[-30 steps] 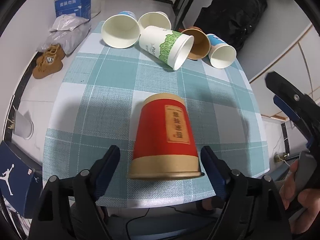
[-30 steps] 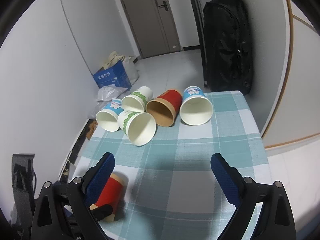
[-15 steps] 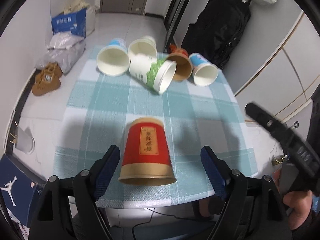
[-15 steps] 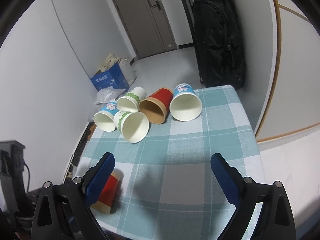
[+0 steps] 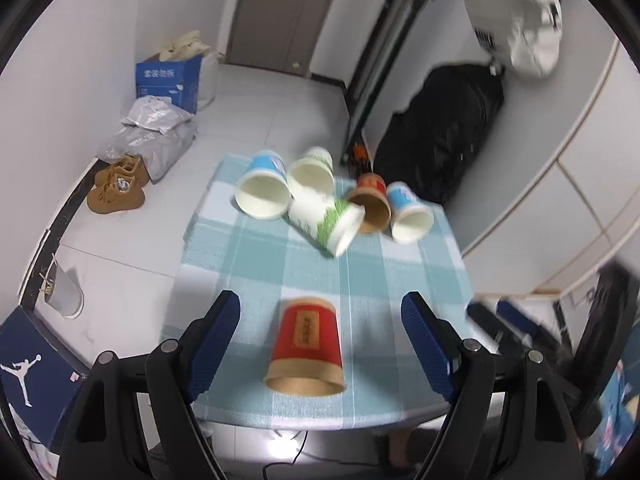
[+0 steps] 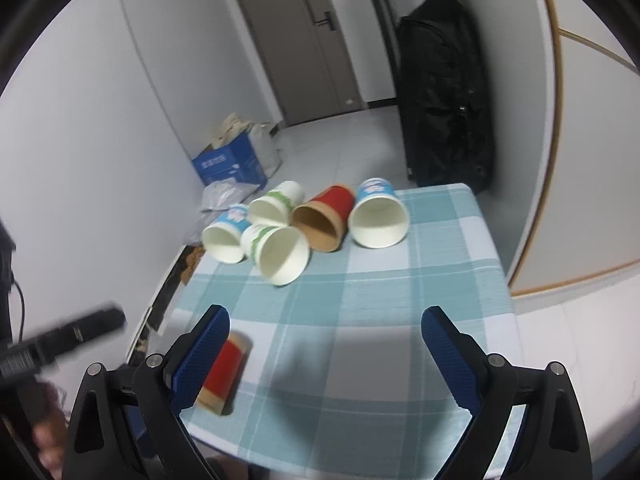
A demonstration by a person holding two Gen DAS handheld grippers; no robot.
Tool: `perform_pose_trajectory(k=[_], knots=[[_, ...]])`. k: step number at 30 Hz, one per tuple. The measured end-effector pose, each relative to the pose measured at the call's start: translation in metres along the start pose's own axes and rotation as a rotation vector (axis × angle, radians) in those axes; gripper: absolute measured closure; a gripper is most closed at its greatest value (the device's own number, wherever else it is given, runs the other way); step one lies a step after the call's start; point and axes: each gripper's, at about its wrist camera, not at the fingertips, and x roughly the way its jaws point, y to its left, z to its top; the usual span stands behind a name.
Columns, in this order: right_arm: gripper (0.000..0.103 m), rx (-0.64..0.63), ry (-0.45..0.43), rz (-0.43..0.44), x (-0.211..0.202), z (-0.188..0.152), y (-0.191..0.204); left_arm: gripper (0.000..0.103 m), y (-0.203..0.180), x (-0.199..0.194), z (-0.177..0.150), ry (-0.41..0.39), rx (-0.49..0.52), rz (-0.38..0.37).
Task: Flip cup upright
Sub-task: 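Move the right gripper to the mouth-down red cup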
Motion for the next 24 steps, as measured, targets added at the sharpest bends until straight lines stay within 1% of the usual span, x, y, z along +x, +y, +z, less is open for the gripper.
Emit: perform_pose_trajectory(k=[2, 6, 8, 11, 12, 15, 19, 24], knots=[[0.006, -0.026, -0.001, 0.011, 0.0, -0.003, 0.007, 0.024, 0.004, -0.007, 0.004, -0.034, -0.005, 0.024], [0.006, -0.096, -0.02, 0.069, -0.004, -0.008, 0.028, 0.024, 0.008, -0.016, 0.007, -0.08, 0.003, 0.078], [0.006, -0.13, -0.031, 0.106, -0.005, -0.011, 0.039, 0.024, 0.01, -0.021, 0.008, -0.107, -0.003, 0.09], [0.006, -0.178, -0.007, 0.174, -0.001, -0.016, 0.055, 0.024, 0.014, -0.026, 0.009, -0.135, -0.006, 0.098], [0.007, -0.208, 0.003, 0.19, 0.001, -0.018, 0.062, 0.024, 0.015, -0.026, 0.01, -0.143, -0.006, 0.112], [0.007, -0.267, 0.014, 0.211, 0.005, -0.026, 0.076, 0.024, 0.018, -0.03, 0.011, -0.156, 0.003, 0.136], [0.007, -0.319, 0.054, 0.221, 0.017, -0.037, 0.088, 0.024, 0.029, -0.03, 0.014, -0.158, -0.031, 0.137], [0.013, -0.363, 0.094, 0.225, 0.03, -0.046, 0.096, 0.024, 0.04, -0.031, 0.018, -0.158, -0.073, 0.14]])
